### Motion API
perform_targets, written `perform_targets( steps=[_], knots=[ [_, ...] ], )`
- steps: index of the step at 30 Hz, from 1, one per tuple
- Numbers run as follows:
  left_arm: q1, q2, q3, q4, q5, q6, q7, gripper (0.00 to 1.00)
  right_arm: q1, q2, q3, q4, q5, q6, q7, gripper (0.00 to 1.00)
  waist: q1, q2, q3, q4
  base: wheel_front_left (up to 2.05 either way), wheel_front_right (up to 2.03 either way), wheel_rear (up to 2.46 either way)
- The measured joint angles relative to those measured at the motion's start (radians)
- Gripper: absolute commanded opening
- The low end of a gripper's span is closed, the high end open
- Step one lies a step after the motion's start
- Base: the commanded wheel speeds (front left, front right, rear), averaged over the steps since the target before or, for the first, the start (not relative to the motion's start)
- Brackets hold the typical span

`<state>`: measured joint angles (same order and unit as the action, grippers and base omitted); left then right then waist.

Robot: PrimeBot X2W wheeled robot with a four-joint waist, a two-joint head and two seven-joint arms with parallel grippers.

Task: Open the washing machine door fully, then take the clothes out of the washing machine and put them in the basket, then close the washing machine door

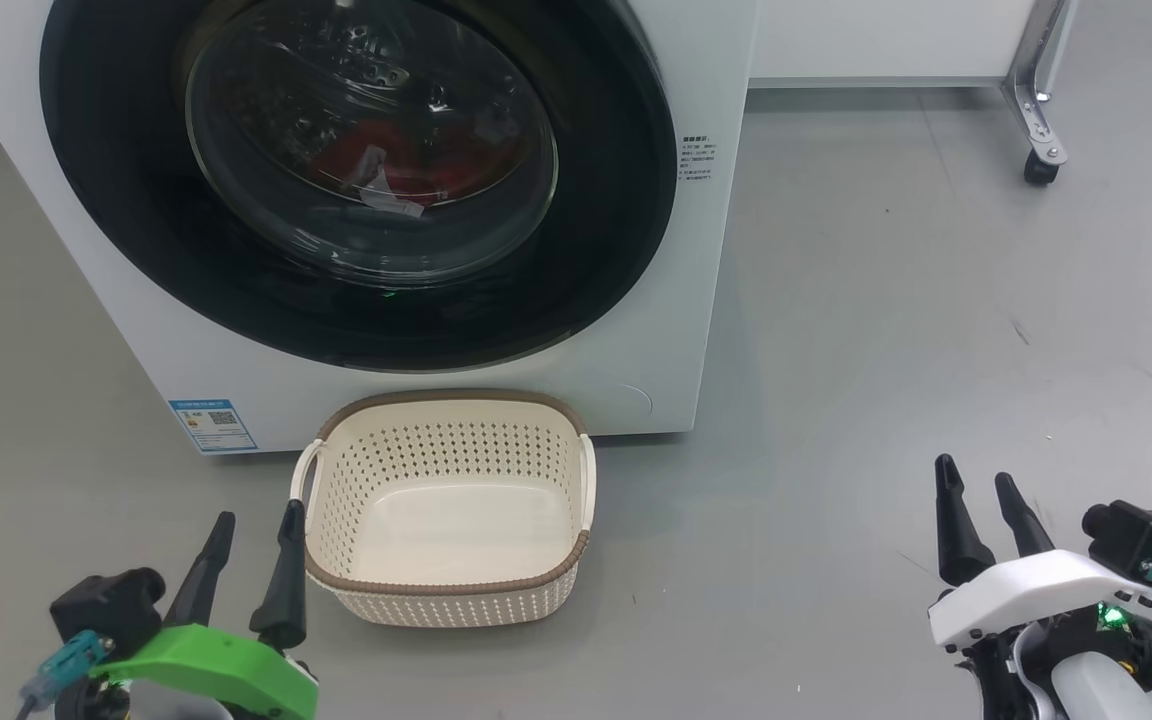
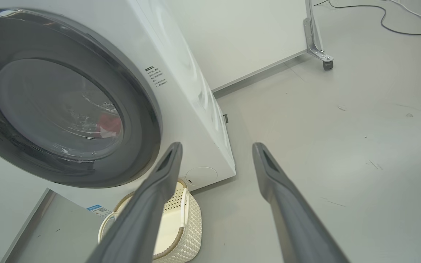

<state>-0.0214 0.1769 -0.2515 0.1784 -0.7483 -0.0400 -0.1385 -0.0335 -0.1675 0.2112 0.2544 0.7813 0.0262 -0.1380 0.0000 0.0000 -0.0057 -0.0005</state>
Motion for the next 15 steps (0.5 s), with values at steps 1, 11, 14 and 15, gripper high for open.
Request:
perform_targets(
  steps=[1,11,14,15],
  knots=[
    [0.0,0.0,-0.005,-0.001,0.011,0.001,-0.002,1.0,0.0,0.0,0.004,-0.001,-0.011,-0.003,-0.002,1.0,0.0,0.0,0.0,0.0,0.0,0.0,0.0],
    [0.001,-0.005,-0.029,0.004,0.104,0.028,-0.031,1.0,0.0,-0.001,0.042,-0.007,-0.131,-0.022,-0.028,1.0,0.0,0.0,-0.001,-0.001,0.0,0.0,0.0],
    [0.002,-0.007,-0.037,0.005,0.126,0.036,-0.037,1.0,0.0,-0.002,0.053,-0.007,-0.169,-0.029,-0.036,1.0,0.0,0.0,-0.001,-0.002,0.0,0.0,0.0],
    [0.002,-0.008,-0.039,0.005,0.135,0.037,-0.041,1.0,0.0,-0.002,0.056,-0.008,-0.179,-0.029,-0.039,1.0,0.0,0.0,-0.001,-0.002,0.0,0.0,0.0]
  ],
)
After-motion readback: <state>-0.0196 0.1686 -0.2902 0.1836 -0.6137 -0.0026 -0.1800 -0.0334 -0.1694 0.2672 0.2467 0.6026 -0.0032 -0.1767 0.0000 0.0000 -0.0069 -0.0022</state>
